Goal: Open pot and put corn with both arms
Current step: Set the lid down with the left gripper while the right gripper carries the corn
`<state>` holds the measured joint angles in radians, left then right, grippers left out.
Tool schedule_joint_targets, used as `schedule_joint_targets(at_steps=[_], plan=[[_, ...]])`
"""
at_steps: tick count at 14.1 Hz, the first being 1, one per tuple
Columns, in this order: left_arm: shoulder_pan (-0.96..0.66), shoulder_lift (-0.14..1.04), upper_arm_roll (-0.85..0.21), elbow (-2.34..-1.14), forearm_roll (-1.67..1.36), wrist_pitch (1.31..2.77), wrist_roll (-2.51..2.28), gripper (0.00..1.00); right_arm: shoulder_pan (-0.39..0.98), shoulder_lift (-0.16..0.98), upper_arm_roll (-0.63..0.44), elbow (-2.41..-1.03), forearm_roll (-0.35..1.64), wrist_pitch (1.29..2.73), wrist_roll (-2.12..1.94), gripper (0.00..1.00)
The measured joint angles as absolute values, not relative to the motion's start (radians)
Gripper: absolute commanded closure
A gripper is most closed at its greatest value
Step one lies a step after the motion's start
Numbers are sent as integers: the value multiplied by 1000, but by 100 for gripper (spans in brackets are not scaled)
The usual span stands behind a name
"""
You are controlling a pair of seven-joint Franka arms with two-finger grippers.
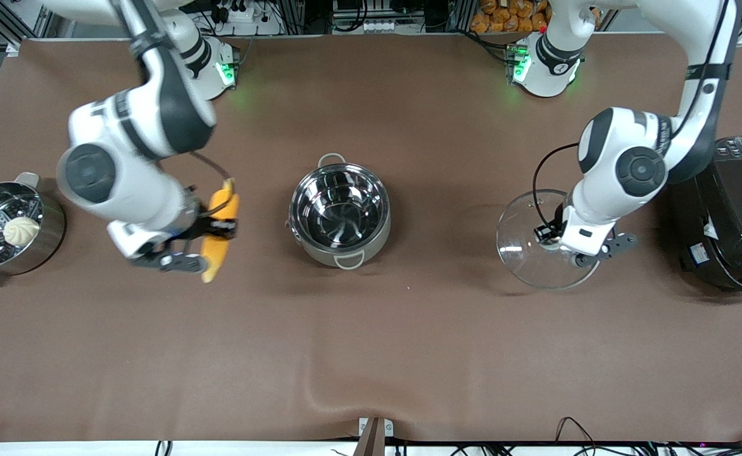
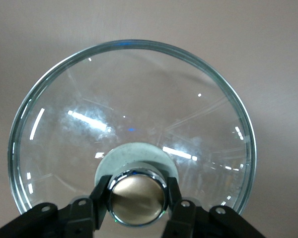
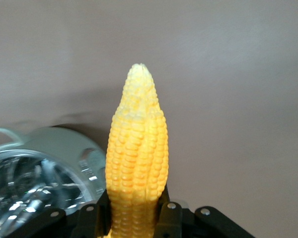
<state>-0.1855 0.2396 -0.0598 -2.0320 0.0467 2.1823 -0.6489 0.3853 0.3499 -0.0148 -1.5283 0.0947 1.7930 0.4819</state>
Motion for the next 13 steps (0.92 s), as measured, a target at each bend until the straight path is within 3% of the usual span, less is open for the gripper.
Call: schedule_joint_targets(at_steps=[8, 9, 10, 11, 12, 13], plan=[[-159, 233, -63, -2306, 47, 2482, -649, 100, 604, 381, 3, -1550, 87, 1933, 733, 81], [-159, 233, -64, -2331, 47, 2518, -649, 96, 628, 391, 3, -1566, 82, 1958, 746, 81], [-159, 233, -65, -2354, 47, 2545, -649, 76, 650, 401, 4, -1584, 78, 1982, 758, 81], [-158, 231, -65, -2367, 47, 2563, -649, 20, 668, 411, 4, -1599, 77, 2002, 764, 81], [-158, 229, -65, -2370, 47, 2569, -649, 0, 683, 421, 4, -1610, 76, 2020, 768, 81], [-158, 228, -65, -2370, 47, 2569, -649, 0, 693, 431, 4, -1616, 75, 2032, 770, 81]])
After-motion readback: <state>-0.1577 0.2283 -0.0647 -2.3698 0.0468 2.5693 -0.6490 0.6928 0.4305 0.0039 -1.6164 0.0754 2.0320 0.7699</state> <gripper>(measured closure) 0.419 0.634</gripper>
